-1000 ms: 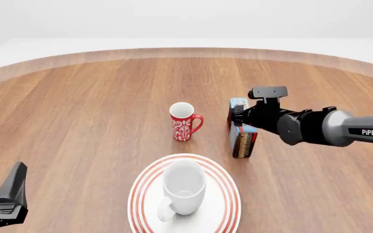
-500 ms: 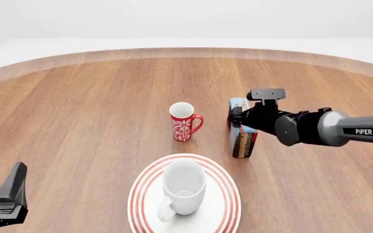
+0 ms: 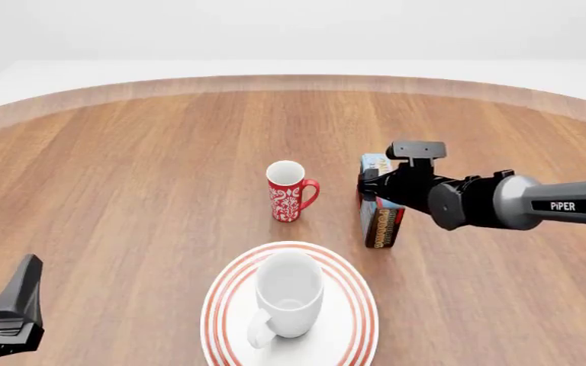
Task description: Pick up the white mug and put it on the plate, and put the chocolate pudding to the right of the plate.
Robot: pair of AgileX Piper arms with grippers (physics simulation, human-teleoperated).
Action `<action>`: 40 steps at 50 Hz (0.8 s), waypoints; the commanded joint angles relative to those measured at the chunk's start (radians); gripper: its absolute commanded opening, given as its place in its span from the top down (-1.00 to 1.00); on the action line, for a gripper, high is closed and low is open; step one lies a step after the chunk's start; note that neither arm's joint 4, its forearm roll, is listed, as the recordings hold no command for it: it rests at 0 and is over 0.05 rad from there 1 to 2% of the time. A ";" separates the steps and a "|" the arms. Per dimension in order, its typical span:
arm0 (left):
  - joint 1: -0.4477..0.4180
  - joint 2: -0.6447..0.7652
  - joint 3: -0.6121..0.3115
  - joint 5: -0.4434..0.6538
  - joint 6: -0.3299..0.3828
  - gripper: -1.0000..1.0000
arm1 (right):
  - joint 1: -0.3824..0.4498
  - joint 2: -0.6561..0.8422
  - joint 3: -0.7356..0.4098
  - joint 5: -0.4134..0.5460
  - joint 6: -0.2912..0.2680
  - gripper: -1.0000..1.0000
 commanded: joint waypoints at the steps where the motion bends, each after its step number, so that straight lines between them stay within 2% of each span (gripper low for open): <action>1: 0.000 0.000 0.000 0.000 0.000 -1.00 | -0.013 0.030 0.012 0.000 -0.022 -1.00; 20: -0.008 0.001 0.000 0.001 0.003 -1.00 | -0.016 0.063 0.010 -0.009 -0.019 -1.00; 21: -0.008 -0.001 0.000 0.003 0.003 -1.00 | -0.017 0.063 0.011 -0.010 -0.020 1.00; 40: -0.010 0.001 0.000 0.002 0.003 -1.00 | -0.032 0.039 0.023 -0.008 -0.016 1.00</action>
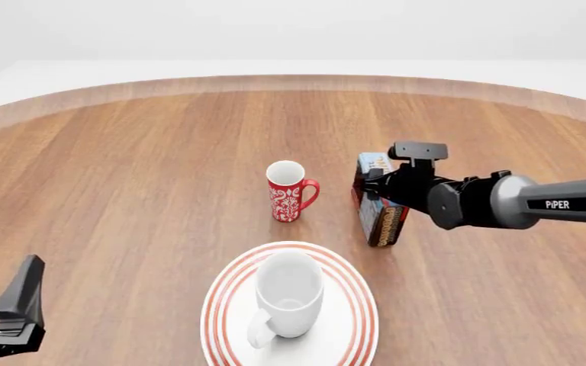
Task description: Pick up the white mug and put it on the plate, and put the chocolate pudding to the right of the plate.
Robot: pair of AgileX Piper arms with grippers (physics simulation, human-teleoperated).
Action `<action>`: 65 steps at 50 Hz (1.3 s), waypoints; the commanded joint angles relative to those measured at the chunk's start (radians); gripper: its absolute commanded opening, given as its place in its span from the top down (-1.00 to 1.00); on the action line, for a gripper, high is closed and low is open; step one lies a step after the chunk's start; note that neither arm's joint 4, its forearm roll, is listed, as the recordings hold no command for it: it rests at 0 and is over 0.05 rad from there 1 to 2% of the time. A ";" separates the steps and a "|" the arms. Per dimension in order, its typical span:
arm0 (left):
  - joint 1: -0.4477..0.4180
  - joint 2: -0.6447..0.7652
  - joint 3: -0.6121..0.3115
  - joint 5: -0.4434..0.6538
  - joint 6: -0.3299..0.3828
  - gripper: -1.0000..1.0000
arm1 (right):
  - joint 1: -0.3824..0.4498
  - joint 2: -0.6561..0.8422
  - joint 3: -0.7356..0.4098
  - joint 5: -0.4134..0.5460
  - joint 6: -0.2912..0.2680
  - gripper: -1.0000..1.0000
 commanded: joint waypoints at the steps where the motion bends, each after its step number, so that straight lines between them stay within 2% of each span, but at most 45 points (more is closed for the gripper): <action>1: -0.002 0.002 0.000 -0.001 0.000 -1.00 | -0.025 0.016 0.031 0.009 -0.018 1.00; 32: -0.003 0.001 0.000 0.000 0.002 -1.00 | -0.052 -0.105 0.053 0.052 -0.004 1.00; 43: -0.005 0.036 0.000 -0.033 0.003 -1.00 | -0.056 -0.153 0.065 0.072 0.000 1.00; 65: -0.011 0.036 0.000 -0.033 0.009 -1.00 | -0.066 -0.328 0.125 0.140 0.002 1.00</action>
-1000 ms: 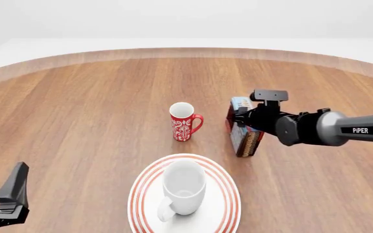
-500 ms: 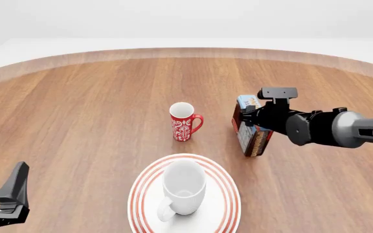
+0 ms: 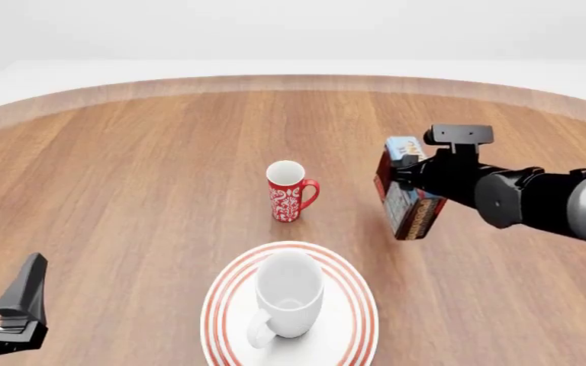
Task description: Pick up the white mug and put it on the plate, and put the chocolate pudding to the right of the plate.
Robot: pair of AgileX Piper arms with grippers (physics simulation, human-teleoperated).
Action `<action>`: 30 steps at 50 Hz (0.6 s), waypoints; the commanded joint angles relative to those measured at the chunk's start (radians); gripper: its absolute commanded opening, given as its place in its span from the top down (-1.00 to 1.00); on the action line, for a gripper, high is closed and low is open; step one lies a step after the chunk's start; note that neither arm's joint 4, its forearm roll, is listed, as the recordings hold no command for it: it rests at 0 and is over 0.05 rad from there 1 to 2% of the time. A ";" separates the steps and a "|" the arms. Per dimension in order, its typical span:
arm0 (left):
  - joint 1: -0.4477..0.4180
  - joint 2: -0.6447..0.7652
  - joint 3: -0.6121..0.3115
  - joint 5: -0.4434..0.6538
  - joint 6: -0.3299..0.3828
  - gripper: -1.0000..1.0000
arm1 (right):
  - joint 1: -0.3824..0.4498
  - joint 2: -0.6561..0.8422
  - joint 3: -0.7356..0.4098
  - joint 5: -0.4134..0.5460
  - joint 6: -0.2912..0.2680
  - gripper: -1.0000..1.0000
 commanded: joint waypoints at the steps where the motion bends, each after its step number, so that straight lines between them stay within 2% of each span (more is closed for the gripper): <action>1: -0.002 0.002 0.000 -0.002 0.002 -1.00 | -0.006 -0.075 0.025 0.028 0.018 1.00; 30: -0.005 -0.020 0.000 0.020 0.003 -1.00 | -0.013 -0.260 0.124 0.093 0.015 1.00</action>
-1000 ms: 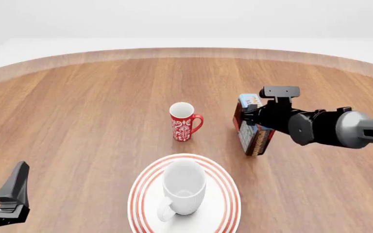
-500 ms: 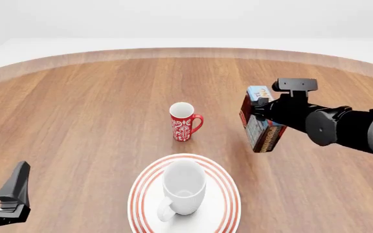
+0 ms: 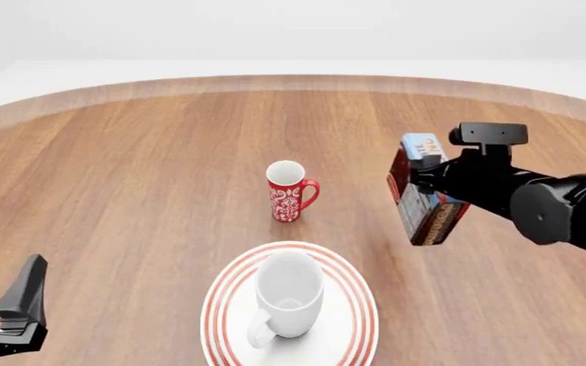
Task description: Pick up the white mug and put it on the plate, and put the chocolate pudding to the right of the plate.
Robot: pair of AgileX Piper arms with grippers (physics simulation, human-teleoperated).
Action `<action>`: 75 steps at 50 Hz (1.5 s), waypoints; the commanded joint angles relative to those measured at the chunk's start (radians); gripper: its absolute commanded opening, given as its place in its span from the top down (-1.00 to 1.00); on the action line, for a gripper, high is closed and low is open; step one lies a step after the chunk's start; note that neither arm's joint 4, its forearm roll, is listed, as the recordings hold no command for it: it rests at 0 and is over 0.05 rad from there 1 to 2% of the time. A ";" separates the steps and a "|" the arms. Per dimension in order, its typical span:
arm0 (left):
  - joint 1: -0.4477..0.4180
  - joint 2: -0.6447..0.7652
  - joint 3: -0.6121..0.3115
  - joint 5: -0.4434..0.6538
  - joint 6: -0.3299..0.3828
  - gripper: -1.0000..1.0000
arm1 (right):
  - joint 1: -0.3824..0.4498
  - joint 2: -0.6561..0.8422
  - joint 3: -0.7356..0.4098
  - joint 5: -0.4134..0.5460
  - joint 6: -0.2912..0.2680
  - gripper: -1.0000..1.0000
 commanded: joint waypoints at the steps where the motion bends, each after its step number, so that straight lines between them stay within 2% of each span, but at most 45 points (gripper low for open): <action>1: -0.002 -0.003 0.000 0.003 0.001 -1.00 | -0.003 -0.075 0.031 0.030 0.016 1.00; 11: -0.004 0.005 0.000 -0.004 0.002 -1.00 | -0.001 -0.140 0.067 0.055 0.017 1.00; 35: -0.007 -0.002 0.000 0.004 0.003 -1.00 | -0.009 -0.331 0.157 0.161 -0.028 1.00; 51: -0.006 -0.002 0.000 0.005 0.005 -1.00 | 0.008 -0.424 0.173 0.239 -0.035 1.00; 63: -0.007 0.007 0.000 -0.004 0.005 -1.00 | 0.009 -0.508 0.189 0.315 -0.062 1.00; 75: -0.005 0.001 0.000 0.002 0.005 -1.00 | 0.002 -0.558 0.223 0.343 -0.072 1.00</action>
